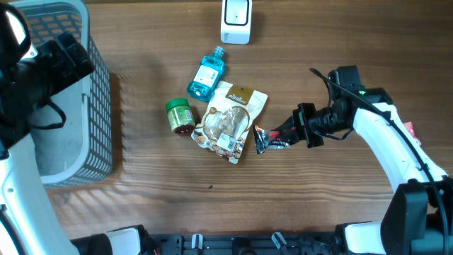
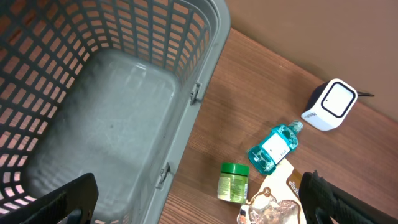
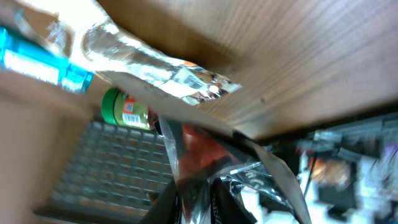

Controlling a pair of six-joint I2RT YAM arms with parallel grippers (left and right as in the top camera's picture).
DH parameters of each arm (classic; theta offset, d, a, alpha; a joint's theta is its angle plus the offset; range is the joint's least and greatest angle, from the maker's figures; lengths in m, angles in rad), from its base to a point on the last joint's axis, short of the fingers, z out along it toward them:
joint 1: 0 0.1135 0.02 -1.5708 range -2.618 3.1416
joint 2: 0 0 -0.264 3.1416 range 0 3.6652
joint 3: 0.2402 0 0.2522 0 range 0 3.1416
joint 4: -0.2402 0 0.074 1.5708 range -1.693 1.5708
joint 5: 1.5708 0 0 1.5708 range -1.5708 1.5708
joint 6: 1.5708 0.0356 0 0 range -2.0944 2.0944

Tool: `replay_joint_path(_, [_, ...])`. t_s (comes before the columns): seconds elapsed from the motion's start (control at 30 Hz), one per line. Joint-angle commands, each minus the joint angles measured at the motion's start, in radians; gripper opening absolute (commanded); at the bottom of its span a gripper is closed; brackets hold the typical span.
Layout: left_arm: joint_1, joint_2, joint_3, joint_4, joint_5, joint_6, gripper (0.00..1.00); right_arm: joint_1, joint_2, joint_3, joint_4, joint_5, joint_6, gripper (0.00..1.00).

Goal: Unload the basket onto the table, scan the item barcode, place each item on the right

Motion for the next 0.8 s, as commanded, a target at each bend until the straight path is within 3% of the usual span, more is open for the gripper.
replay_joint_path(0.0, [0.008,0.006,0.008,0.002,0.005,-0.002,1.0,-0.002,-0.021,0.007,-0.038,-0.086,0.316,0.05])
replay_joint_path(0.13, [0.008,0.006,0.008,0.002,0.005,-0.002,1.0,-0.002,-0.021,0.007,-0.01,-0.024,0.614,0.05])
replay_joint_path(0.23, [0.008,0.006,0.008,0.002,0.005,-0.002,1.0,-0.017,-0.02,0.007,-0.034,0.107,0.617,0.05])
replay_joint_path(0.33, [0.008,0.006,0.008,0.002,0.005,-0.001,1.0,-0.018,-0.02,0.007,-0.138,0.117,0.617,0.05])
replay_joint_path(0.6, [0.008,0.006,0.008,0.002,0.005,-0.002,1.0,-0.022,-0.021,0.005,-0.647,0.183,0.616,0.05])
replay_joint_path(0.77, [0.008,0.006,0.008,0.002,0.005,-0.002,1.0,0.004,-0.021,0.004,-0.647,0.146,0.616,0.05])
